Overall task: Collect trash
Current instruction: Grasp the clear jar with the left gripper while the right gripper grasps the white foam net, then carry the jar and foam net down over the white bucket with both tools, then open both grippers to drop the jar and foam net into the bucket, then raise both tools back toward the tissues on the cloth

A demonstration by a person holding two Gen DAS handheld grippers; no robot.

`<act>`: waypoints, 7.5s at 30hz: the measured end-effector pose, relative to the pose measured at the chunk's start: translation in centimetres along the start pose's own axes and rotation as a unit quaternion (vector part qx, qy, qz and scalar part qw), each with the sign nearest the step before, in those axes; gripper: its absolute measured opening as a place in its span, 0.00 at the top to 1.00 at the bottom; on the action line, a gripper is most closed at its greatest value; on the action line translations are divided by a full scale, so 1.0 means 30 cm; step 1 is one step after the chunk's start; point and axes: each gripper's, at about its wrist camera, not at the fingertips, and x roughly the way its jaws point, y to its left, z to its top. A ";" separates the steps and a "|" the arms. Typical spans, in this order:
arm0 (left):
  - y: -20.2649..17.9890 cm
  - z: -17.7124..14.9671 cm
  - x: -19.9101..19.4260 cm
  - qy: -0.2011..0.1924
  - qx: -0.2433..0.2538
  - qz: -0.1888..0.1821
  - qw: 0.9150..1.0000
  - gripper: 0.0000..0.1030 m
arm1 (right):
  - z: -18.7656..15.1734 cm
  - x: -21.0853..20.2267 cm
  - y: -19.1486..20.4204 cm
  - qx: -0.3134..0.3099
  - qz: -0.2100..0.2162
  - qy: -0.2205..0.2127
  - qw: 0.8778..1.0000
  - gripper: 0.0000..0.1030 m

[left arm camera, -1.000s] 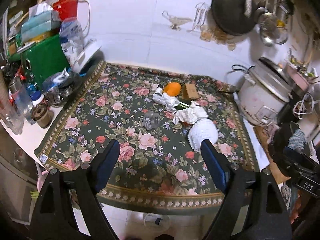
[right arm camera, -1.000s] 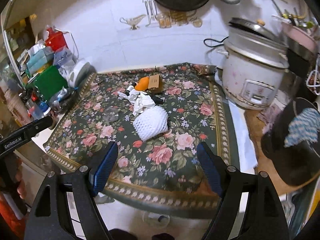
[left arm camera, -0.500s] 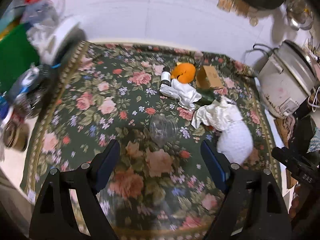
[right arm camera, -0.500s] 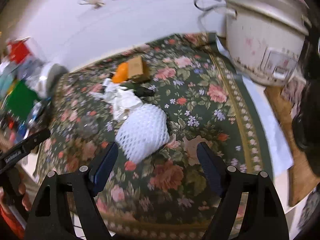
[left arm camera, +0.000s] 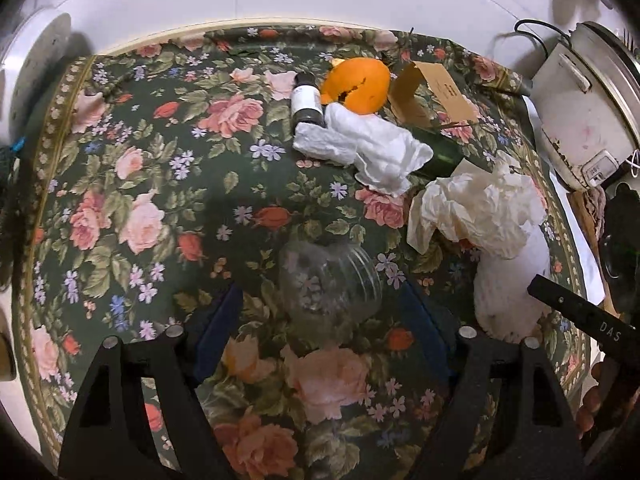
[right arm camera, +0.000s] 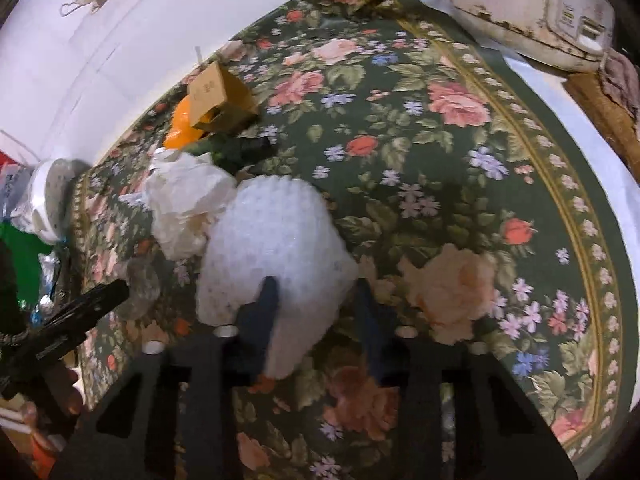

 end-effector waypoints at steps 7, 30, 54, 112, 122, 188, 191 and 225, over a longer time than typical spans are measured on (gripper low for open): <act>-0.034 -0.022 0.018 0.004 0.009 -0.005 1.000 0.53 | -0.012 -0.029 0.014 -0.029 -0.014 -0.007 0.999 0.79; -0.298 -0.264 -0.425 -0.148 -0.086 0.043 0.984 0.55 | -0.078 -0.508 -0.159 -0.142 0.024 -0.109 0.984 0.81; -0.315 -0.826 -0.950 -0.222 -0.011 -0.003 0.975 0.55 | -0.623 -0.801 0.062 -0.168 0.059 -0.165 0.970 0.81; -0.090 -1.620 0.832 0.004 -0.086 -0.012 0.996 0.55 | -1.289 0.814 -0.536 -0.159 0.001 0.098 0.982 0.66; -0.215 -1.625 1.006 0.054 -0.025 -0.048 0.997 0.55 | -1.241 0.706 -0.610 -0.126 -0.011 0.048 0.991 0.54; -0.388 -0.728 -0.969 -0.226 0.004 0.035 0.974 0.13 | -0.551 -0.893 0.007 -0.167 0.008 -0.205 0.964 0.41; -0.404 -0.616 -0.934 -0.230 -0.017 0.047 0.972 0.13 | -0.432 -0.859 -0.001 -0.184 0.020 -0.190 0.964 0.41; -0.051 0.219 -0.055 -0.072 0.016 -0.038 0.997 0.13 | 0.140 -0.095 0.043 -0.059 -0.012 -0.020 0.998 0.41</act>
